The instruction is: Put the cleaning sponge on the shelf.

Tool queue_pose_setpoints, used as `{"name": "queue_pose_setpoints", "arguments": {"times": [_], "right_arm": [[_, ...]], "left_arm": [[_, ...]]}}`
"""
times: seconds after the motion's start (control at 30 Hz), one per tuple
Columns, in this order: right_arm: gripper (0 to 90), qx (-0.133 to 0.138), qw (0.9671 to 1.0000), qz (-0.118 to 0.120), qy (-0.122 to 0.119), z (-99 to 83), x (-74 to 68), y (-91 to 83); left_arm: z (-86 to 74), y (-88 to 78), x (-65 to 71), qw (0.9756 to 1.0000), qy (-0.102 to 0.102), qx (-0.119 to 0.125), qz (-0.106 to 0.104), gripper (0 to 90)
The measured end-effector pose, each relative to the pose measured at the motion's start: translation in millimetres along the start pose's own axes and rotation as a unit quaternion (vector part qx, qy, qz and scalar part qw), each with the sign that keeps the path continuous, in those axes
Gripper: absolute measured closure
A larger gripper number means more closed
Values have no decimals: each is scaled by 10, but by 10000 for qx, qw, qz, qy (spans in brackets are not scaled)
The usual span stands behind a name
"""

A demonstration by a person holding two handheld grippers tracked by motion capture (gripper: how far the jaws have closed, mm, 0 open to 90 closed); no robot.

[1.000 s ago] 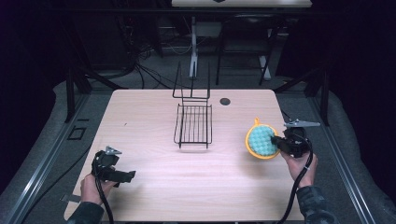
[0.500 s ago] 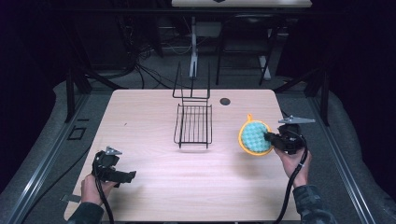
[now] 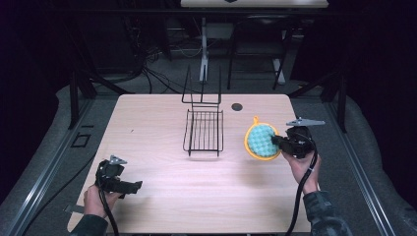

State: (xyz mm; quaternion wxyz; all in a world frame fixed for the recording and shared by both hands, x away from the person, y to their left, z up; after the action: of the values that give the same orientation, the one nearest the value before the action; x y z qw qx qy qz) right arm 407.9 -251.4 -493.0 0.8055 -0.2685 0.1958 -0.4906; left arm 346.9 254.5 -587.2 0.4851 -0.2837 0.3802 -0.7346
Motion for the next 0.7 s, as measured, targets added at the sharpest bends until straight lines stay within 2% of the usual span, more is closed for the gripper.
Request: {"name": "queue_pose_setpoints", "arguments": {"times": [0.2,0.5,0.7], "right_arm": [[879,35,9999,128,-58,71,-89,42],[879,-6,9997,156,-197,116,-183,108],[878,61,9996,230,-171,166,-228,105]], "left_arm": [[2,-1,15,9999,40,-27,-89,5],[3,4,27,9999,8,27,-155,4],[1,14,32,9999,27,1,-147,4]]}}
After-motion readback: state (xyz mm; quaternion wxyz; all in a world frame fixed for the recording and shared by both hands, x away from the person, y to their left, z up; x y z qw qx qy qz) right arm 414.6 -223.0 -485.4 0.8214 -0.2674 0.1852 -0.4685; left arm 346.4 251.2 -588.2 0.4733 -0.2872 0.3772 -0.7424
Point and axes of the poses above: each handheld gripper's, and its own axes: y roughly forward along the jaws, z roughly out of its top, x roughly to its right, the point moved 6 cm from there along y, roughly forward along the jaws, and after that the axes turned 4 degrees about -y, right-handed, at the moved point
